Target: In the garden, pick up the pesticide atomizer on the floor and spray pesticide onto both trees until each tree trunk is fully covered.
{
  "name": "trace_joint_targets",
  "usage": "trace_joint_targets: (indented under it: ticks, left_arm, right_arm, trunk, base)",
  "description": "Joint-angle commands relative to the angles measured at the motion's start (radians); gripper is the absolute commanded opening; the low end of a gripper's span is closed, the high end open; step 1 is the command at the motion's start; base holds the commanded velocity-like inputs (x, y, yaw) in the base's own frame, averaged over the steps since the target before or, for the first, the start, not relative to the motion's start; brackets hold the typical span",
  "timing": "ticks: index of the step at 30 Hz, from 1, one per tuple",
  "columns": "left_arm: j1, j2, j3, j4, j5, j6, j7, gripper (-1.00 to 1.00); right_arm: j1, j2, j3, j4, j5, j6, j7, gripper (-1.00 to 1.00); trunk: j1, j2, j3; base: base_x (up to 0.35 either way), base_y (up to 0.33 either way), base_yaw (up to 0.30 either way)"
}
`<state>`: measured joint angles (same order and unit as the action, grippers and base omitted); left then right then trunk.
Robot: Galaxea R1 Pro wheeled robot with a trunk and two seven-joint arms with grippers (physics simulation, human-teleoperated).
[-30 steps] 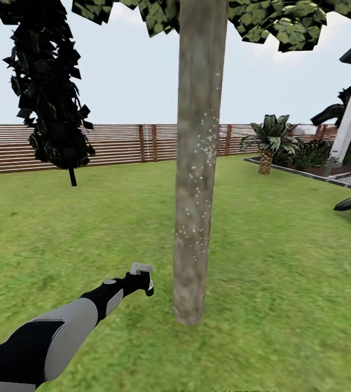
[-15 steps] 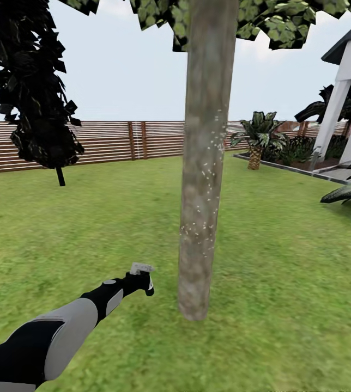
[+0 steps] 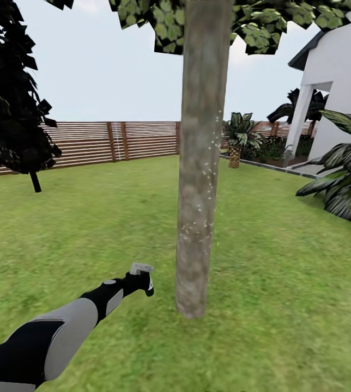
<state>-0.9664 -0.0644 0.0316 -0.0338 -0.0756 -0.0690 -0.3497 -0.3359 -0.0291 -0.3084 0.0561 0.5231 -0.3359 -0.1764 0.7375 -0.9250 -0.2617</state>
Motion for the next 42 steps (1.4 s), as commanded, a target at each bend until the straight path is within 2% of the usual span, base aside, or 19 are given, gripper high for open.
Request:
trace_joint_targets:
  ticks: [1, 42]
  left_arm:
    - [0.000, 0.000, 0.001, 0.000, 0.000, 0.000, 0.000, -1.00]
    - [0.000, -0.002, 0.001, 0.000, 0.000, -0.001, 0.000, -1.00]
  right_arm:
    - [0.000, 0.000, 0.000, 0.000, 0.000, 0.000, 0.000, 1.00]
    - [0.000, 0.001, 0.000, 0.000, 0.000, 0.001, 0.000, 1.00]
  trunk:
    - [0.000, 0.000, 0.000]
    - [0.000, 0.000, -0.008]
  base:
    - [0.000, 0.350, -0.288]
    - [0.016, 0.345, -0.293]
